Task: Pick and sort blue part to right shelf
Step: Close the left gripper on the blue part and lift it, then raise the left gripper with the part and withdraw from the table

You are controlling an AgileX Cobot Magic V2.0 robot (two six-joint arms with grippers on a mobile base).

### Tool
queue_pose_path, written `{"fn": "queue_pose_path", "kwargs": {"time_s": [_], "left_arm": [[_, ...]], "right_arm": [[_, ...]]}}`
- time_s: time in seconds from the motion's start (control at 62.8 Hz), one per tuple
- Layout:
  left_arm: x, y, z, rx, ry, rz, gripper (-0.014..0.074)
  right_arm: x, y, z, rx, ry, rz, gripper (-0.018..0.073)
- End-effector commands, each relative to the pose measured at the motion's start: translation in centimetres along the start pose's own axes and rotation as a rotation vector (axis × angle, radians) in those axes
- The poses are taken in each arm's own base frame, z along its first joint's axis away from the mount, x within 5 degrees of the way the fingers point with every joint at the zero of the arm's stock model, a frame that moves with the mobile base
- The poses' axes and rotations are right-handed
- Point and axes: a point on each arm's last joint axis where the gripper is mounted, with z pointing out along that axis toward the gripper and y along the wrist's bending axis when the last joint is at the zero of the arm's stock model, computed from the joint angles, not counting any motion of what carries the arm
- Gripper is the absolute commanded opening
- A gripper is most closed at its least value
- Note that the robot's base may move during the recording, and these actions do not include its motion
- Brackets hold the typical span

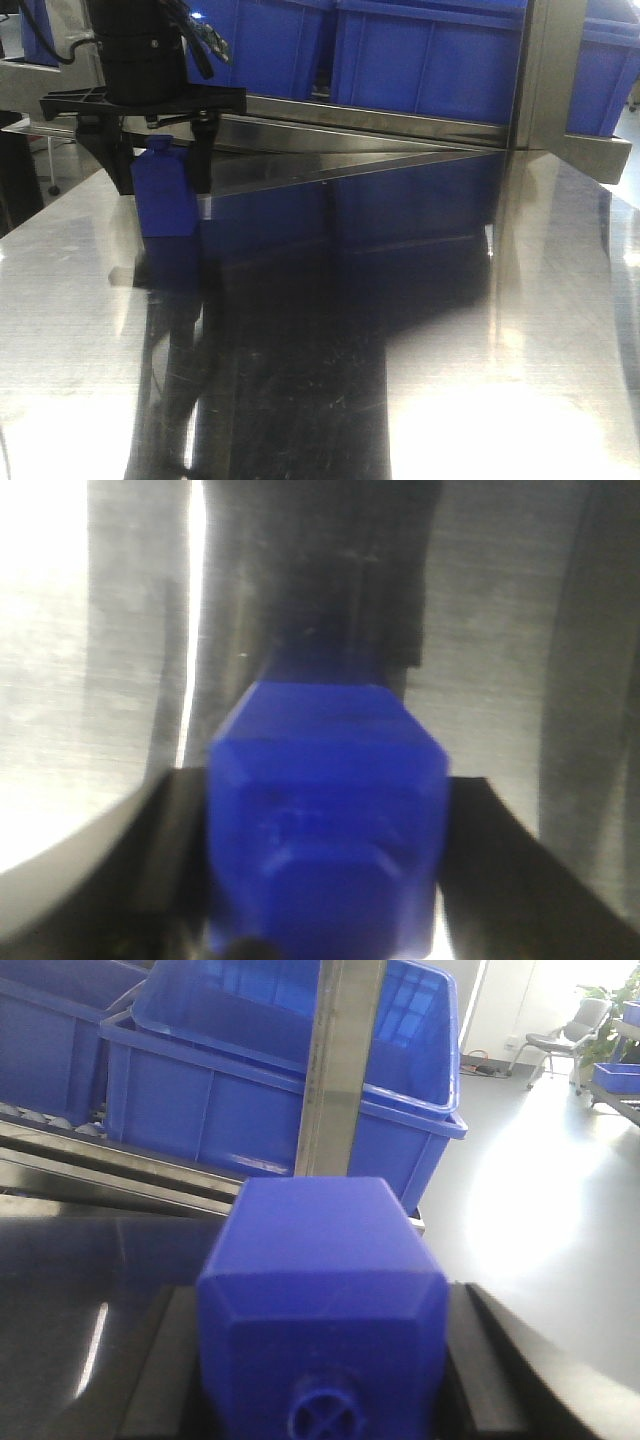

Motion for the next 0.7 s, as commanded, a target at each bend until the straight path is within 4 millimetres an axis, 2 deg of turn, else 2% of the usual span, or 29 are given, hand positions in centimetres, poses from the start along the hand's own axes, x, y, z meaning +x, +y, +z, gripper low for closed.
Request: {"fn": "queue_pose_path", "kwargs": {"time_s": [0.0,0.127,0.319,0.51,0.685], "left_arm": [[-0.2,0.6,-3.3,0.012,-0.055,-0.02,0.0349],[-0.2,0.6,-3.4,0.013,-0.057,-0.021,0.0294],[0.2,0.2,-4.1,0.05,-0.049,0.037,0.0294],[1.0,0.1,-7.2,0.122,-0.09,0.193,0.0294],[2.8,0.4,-9.8,0.204,-0.103,0.337,0.0294]], "right_arm": [[-2.0,-0.1,-0.2,0.0,-0.131,-0.017,0.034],[-2.0,-0.1,-0.2,0.0,-0.131,-0.017,0.034],[-2.0,-0.1,-0.2,0.0,-0.131,-0.017,0.034],[-2.0,-0.1,-0.2,0.0,-0.131,-0.017,0.034],[-2.0,-0.1,-0.2,0.0,-0.131,-0.017,0.034]]}}
